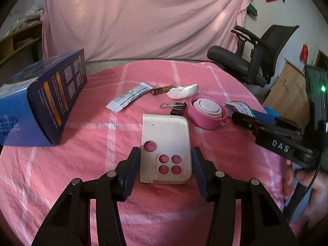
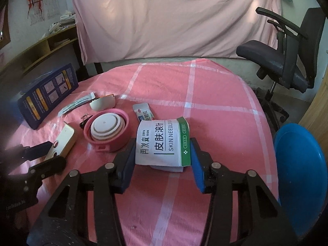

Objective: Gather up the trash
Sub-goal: 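Lift phone case and packet and carry them over the blue bucket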

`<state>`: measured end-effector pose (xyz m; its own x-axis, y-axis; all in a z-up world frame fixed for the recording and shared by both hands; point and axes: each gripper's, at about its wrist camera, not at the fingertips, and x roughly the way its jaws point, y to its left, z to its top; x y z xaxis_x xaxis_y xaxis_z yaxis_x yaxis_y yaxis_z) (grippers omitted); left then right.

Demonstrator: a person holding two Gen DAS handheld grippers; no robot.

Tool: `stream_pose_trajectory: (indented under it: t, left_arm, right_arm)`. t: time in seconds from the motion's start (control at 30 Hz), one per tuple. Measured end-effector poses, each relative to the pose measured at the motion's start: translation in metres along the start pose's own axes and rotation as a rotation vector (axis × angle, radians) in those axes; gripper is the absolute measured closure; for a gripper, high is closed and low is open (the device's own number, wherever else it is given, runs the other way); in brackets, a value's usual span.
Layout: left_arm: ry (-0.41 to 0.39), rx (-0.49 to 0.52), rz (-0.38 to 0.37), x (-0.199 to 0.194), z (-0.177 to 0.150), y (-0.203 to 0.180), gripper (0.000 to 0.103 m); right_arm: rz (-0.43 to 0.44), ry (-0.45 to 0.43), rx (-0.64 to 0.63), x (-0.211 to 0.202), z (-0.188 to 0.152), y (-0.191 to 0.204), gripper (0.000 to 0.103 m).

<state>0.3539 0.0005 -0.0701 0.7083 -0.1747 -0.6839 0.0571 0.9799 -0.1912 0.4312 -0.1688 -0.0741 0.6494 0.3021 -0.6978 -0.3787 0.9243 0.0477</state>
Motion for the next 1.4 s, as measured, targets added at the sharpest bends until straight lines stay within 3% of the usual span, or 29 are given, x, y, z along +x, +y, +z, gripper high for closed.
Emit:
stream_pose_trajectory:
  t: [0.17,0.37,0.6,0.83,1.17,1.4]
  left_arm:
    - [-0.052,-0.043,-0.017,-0.011,0.001,-0.002,0.058]
    - [-0.202,-0.071,-0.042,-0.039,0.015,-0.01,0.058]
    - [-0.351,-0.008,-0.064,-0.068,0.035,-0.043,0.058]
    - [-0.44,0.073,-0.102,-0.084,0.058,-0.078,0.058]
    - [-0.457,0.176,-0.265,-0.071,0.089,-0.145,0.058]
    - [-0.398,0.236,-0.335,-0.043,0.097,-0.199,0.058]
  right_arm:
    - [0.031,-0.088,0.023,-0.022,-0.006,-0.005,0.03]
    - [0.034,-0.288,0.022,-0.064,-0.008,-0.012,0.03]
    - [0.003,-0.499,0.029,-0.112,-0.004,-0.021,0.03]
    - [-0.05,-0.631,0.072,-0.147,-0.005,-0.041,0.029]
    - [-0.189,-0.689,0.168,-0.182,-0.017,-0.093,0.029]
    - [-0.284,-0.632,0.259,-0.186,-0.031,-0.133,0.029]
